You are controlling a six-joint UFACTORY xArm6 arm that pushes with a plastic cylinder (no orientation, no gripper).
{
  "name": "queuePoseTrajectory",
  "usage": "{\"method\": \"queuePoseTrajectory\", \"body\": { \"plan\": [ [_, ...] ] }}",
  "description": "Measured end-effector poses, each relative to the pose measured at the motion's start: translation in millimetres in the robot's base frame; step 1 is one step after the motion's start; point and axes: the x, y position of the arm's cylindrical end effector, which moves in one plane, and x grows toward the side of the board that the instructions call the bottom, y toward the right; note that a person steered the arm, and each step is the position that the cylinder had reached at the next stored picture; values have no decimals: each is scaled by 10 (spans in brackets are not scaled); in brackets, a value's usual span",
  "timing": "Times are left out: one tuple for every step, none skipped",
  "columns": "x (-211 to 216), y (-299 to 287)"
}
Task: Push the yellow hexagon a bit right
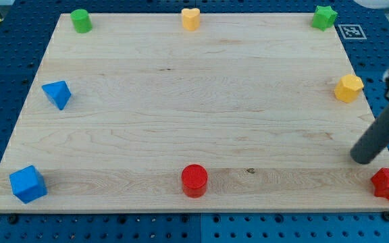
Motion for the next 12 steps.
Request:
{"method": "queuePoseTrajectory", "body": {
  "plan": [
    [-160, -191],
    [-406, -205],
    [-521, -209],
    [-521, -156],
    [-521, -156],
    [-575, -265],
    [-712, -245],
    [-885, -131],
    [-1082, -130],
    [-1111, -119],
    [-1111, -7],
    [-1141, 72]
  ]
}}
